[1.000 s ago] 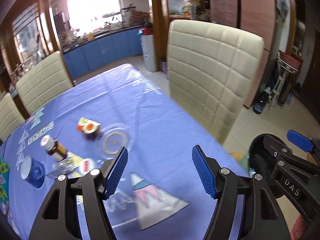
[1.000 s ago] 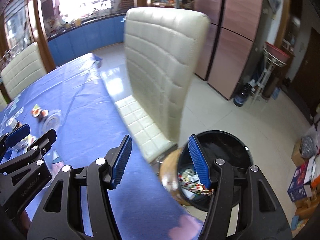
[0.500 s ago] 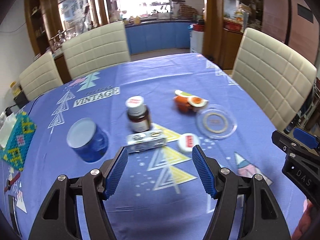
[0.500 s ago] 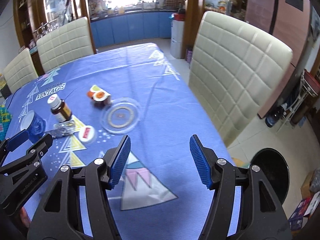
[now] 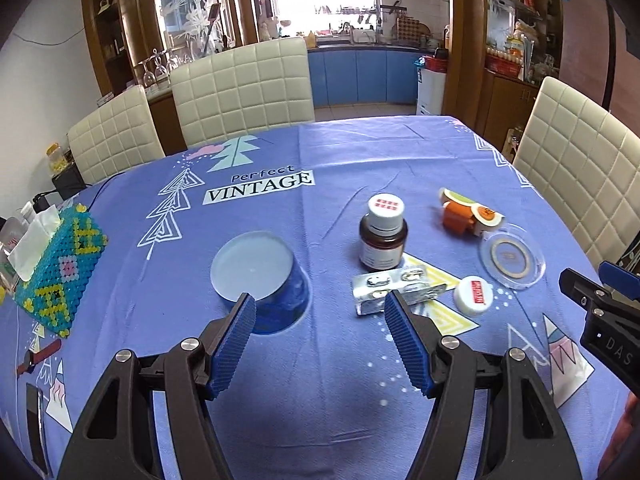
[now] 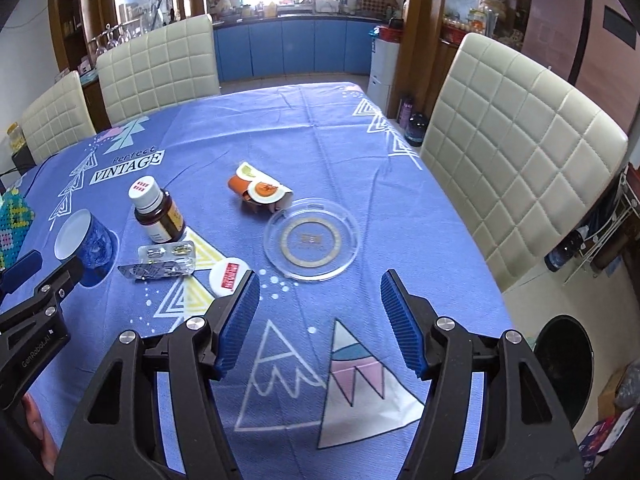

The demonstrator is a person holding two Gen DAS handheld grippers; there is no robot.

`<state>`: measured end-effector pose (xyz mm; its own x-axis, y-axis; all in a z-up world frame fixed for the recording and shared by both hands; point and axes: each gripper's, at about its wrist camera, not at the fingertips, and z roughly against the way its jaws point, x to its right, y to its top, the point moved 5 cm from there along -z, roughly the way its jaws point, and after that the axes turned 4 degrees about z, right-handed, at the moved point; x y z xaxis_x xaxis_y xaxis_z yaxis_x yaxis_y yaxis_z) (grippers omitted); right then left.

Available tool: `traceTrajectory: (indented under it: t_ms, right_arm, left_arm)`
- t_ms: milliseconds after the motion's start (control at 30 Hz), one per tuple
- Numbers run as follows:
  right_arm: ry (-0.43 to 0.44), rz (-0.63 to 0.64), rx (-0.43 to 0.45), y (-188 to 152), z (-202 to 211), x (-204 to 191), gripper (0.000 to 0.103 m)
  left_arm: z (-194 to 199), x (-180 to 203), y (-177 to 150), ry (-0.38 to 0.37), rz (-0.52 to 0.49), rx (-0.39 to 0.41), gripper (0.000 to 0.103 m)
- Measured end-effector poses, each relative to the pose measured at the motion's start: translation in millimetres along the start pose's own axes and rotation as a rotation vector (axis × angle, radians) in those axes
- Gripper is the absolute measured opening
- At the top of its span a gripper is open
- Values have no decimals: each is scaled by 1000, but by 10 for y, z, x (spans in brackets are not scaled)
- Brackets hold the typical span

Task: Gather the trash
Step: 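Move both tools back to the table toward the blue cup and white lid, then grasp the white lid with the right tool while the left tool grasps the blue cup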

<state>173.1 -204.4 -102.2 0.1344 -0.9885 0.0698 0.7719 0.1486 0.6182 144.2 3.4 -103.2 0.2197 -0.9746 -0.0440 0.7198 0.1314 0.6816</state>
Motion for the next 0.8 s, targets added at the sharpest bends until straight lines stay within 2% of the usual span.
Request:
traceTrajectory:
  t_ms: [333,367,400,467,500,567,800]
  right_arm:
    - [60,58,-42,33,-300,-389,65]
    - [66,63,-50,24,-340,-429,65]
    - [69,68,-55,17,-370,-459,65]
    - [75,84,-66,2,-439,-529,65]
    - [77,89,-71,-4,-476,-557,66]
    - [87,87,-82,-16,-555,-598,70]
    - [101,78,-129,-67,-828,-664,70]
  left_arm:
    - [-331,-267,26,29,30,-46,65]
    - [-368,-285,28,35,31,-49,68]
    - [-401,-313,30,39,37,-50,77]
    - [-466,-392,39,31,76,-50,86]
    - [-496,-423,38,23,92,-52,87]
    - [-589,-473,36,27,100,-60,88]
    - [-873,-504,17,53,65,-105,88]
